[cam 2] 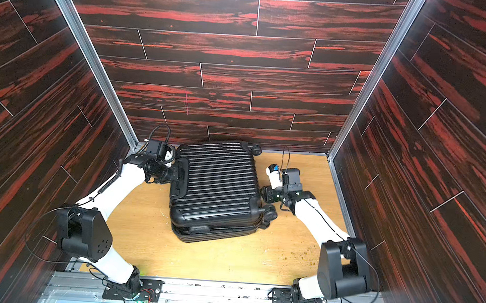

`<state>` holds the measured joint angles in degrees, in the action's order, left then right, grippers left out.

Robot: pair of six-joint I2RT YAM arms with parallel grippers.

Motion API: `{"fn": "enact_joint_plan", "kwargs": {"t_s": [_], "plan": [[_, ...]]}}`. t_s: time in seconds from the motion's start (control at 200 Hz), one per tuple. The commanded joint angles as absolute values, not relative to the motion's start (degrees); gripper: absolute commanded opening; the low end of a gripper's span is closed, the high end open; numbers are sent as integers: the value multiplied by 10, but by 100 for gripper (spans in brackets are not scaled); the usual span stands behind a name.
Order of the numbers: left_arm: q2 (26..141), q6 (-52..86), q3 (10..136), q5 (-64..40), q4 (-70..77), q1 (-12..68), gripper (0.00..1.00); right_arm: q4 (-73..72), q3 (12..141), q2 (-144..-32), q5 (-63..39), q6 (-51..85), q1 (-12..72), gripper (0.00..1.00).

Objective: Close the suitcase zippers
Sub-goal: Adjust the suitcase at the center of the board.

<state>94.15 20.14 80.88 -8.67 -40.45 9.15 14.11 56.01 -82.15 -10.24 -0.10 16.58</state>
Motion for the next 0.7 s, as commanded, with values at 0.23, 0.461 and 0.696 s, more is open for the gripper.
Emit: {"fn": "enact_joint_plan", "kwargs": {"t_s": [0.23,0.461,0.696], "plan": [[937,199,787,-66,-435,98,27,105,525,-755,-90,72,209,54],[955,173,858,-44,-470,90,15,93,492,-718,-95,90,155,54],[1000,154,967,-55,-501,55,14,70,424,-681,-133,100,121,54]]}}
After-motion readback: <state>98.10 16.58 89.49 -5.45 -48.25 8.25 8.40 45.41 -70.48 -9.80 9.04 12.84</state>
